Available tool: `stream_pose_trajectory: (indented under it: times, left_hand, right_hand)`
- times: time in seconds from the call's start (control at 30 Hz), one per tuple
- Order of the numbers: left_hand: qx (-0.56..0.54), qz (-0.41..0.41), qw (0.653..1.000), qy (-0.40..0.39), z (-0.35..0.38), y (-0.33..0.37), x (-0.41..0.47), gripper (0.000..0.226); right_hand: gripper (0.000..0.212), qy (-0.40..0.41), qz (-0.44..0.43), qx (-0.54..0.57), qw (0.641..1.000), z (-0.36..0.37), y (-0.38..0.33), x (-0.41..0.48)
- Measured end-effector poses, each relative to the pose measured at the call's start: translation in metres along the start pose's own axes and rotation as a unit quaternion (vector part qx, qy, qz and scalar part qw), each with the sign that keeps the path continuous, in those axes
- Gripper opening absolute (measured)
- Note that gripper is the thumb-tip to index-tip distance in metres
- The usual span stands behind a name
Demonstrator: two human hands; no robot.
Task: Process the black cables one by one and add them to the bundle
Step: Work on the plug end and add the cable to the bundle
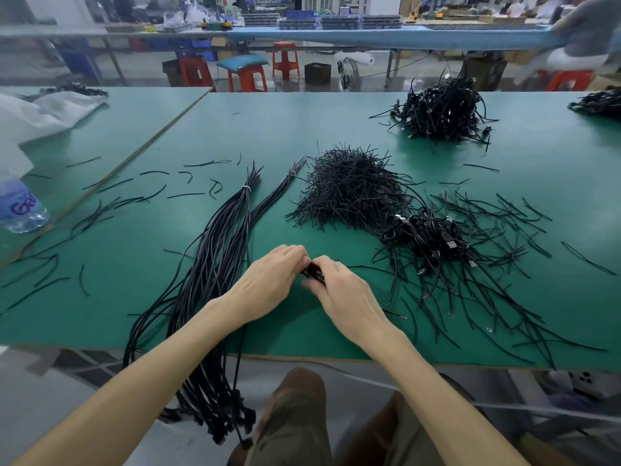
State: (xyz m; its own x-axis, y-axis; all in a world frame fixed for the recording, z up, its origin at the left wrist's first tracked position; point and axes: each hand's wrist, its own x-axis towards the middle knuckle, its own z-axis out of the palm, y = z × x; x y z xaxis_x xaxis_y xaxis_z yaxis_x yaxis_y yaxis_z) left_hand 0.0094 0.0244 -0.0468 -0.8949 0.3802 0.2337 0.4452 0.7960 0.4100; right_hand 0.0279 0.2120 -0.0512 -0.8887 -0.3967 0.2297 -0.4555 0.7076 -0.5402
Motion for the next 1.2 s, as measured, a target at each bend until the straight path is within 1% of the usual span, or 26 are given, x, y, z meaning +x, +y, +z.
stream_pose_trajectory:
  times: [0.07, 0.2, 0.3, 0.43, 0.6, 0.73, 0.77, 0.83, 0.9, 0.93, 1.0, 1.07, 1.1, 1.13, 1.2]
  left_hand:
    - [-0.016, -0.023, 1.0, 0.008, -0.001, -0.001, 0.002, 0.039]
    - [-0.031, -0.051, 0.998, -0.021, 0.0, -0.003, 0.005, 0.038]
    - [-0.035, -0.04, 0.998, -0.046, -0.006, -0.003, 0.008, 0.038]
    - [-0.015, -0.029, 0.994, -0.103, -0.014, -0.002, 0.009, 0.04]
    - [-0.021, -0.02, 0.991, -0.128, -0.014, -0.002, 0.007, 0.037]
    - [-0.028, -0.022, 0.996, -0.079, -0.006, 0.001, 0.002, 0.04]
    - [-0.031, -0.027, 0.997, -0.06, -0.005, 0.002, 0.002, 0.042]
    - [-0.051, -0.067, 0.996, -0.01, -0.004, 0.006, 0.007, 0.045]
    - [-0.122, -0.144, 0.98, 0.055, -0.005, 0.007, 0.02, 0.046]
    - [-0.181, -0.183, 0.963, 0.082, -0.006, 0.007, 0.029, 0.046]
    - [-0.32, -0.245, 0.908, 0.117, -0.008, 0.006, 0.043, 0.045]
    - [-0.426, -0.274, 0.852, 0.131, -0.007, 0.006, 0.051, 0.043]
    - [-0.451, -0.277, 0.838, 0.137, -0.004, 0.005, 0.051, 0.042]
    - [-0.462, -0.275, 0.831, 0.144, -0.001, 0.005, 0.051, 0.042]
    - [-0.466, -0.266, 0.829, 0.159, 0.005, 0.004, 0.05, 0.041]
  right_hand:
    - [0.037, 0.001, -0.012, -0.025, 1.0, 0.002, 0.0, 0.0]
    - [0.027, 0.03, -0.023, -0.103, 0.994, 0.008, -0.001, 0.001]
    - [0.021, 0.042, -0.027, -0.121, 0.991, 0.011, 0.001, 0.001]
    - [0.017, 0.058, -0.039, -0.127, 0.989, 0.011, 0.001, 0.0]
    - [0.011, 0.068, -0.043, -0.143, 0.986, 0.01, 0.002, 0.0]
    - [0.018, 0.107, -0.056, -0.16, 0.98, 0.01, 0.0, -0.001]
    - [0.018, 0.132, -0.06, -0.169, 0.975, 0.01, 0.0, -0.001]
    - [0.029, 0.194, -0.056, -0.197, 0.959, 0.008, -0.001, -0.002]
    - [0.036, 0.243, -0.073, -0.205, 0.945, 0.007, -0.001, -0.003]
    - [0.035, 0.253, -0.093, -0.198, 0.942, 0.007, -0.002, -0.004]
    - [0.032, 0.239, -0.131, -0.185, 0.944, 0.008, -0.003, -0.004]
    - [0.03, 0.193, -0.144, -0.196, 0.951, 0.008, -0.003, -0.004]
    - [0.029, 0.173, -0.136, -0.196, 0.956, 0.008, -0.002, -0.004]
    - [0.027, 0.163, -0.119, -0.188, 0.961, 0.008, -0.001, -0.003]
    - [0.026, 0.154, -0.08, -0.161, 0.972, 0.006, -0.002, -0.001]
